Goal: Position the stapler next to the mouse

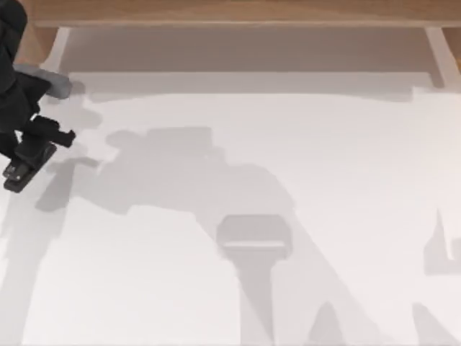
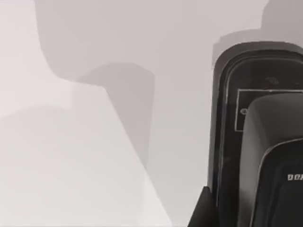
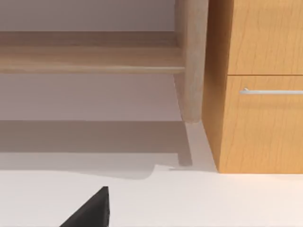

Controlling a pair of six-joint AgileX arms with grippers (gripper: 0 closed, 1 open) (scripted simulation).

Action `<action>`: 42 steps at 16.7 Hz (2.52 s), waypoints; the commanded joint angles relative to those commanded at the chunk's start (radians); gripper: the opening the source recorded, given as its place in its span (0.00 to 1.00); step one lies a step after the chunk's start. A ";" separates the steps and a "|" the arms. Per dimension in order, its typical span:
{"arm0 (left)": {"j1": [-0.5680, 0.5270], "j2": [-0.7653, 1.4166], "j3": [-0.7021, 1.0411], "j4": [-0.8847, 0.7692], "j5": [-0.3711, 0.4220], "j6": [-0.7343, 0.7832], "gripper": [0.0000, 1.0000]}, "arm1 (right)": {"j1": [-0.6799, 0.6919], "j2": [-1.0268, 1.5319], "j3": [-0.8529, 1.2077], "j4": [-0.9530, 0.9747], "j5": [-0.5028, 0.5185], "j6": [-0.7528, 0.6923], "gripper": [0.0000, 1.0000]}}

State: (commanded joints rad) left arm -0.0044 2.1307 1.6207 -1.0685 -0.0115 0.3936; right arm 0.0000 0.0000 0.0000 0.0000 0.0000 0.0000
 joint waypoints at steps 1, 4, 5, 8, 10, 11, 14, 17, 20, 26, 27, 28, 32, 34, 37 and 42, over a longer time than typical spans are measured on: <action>0.028 0.037 0.063 -0.027 -0.002 -0.007 0.00 | 0.000 0.000 0.000 0.000 0.000 0.000 1.00; 0.114 0.144 0.258 -0.108 -0.007 -0.027 0.00 | 0.000 0.000 0.000 0.000 0.000 0.000 1.00; 0.142 0.177 0.322 -0.134 -0.009 -0.033 0.00 | 0.000 0.000 0.000 0.000 0.000 0.000 1.00; 0.220 0.266 0.496 -0.204 -0.014 -0.053 0.00 | 0.000 0.000 0.000 0.000 0.000 0.000 1.00; 0.259 0.315 0.584 -0.241 -0.016 -0.063 0.00 | 0.000 0.000 0.000 0.000 0.000 0.000 1.00; 0.273 0.336 0.618 -0.254 -0.017 -0.067 0.00 | 0.000 0.000 0.000 0.000 0.000 0.000 1.00; 0.290 0.368 0.662 -0.274 -0.018 -0.072 0.00 | 0.000 0.000 0.000 0.000 0.000 0.000 1.00; 0.290 0.368 0.662 -0.274 -0.018 -0.072 0.00 | 0.000 0.000 0.000 0.000 0.000 0.000 1.00; 0.286 0.360 0.660 -0.268 -0.018 -0.073 0.00 | 0.000 0.000 0.000 0.000 0.000 0.000 1.00; 0.349 0.338 0.661 -0.213 0.021 -0.180 0.00 | 0.000 0.000 0.000 0.000 0.000 0.000 1.00; 0.363 0.335 0.655 -0.202 0.027 -0.203 0.00 | 0.000 0.000 0.000 0.000 0.000 0.000 1.00; 0.376 0.332 0.647 -0.192 0.031 -0.227 0.00 | 0.000 0.000 0.000 0.000 0.000 0.000 1.00; 0.419 0.338 0.616 -0.172 0.034 -0.301 0.00 | 0.000 0.000 0.000 0.000 0.000 0.000 1.00; 0.433 0.348 0.608 -0.176 0.028 -0.320 0.00 | 0.000 0.000 0.000 0.000 0.000 0.000 1.00; 0.431 0.363 0.599 -0.202 0.010 -0.303 0.00 | 0.000 0.000 0.000 0.000 0.000 0.000 1.00; 0.373 0.368 0.593 -0.219 -0.018 -0.184 0.00 | 0.000 0.000 0.000 0.000 0.000 0.000 1.00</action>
State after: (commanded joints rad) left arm 0.3682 2.4983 2.2137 -1.2879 -0.0299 0.2095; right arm 0.0000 0.0000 0.0000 0.0000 0.0000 0.0000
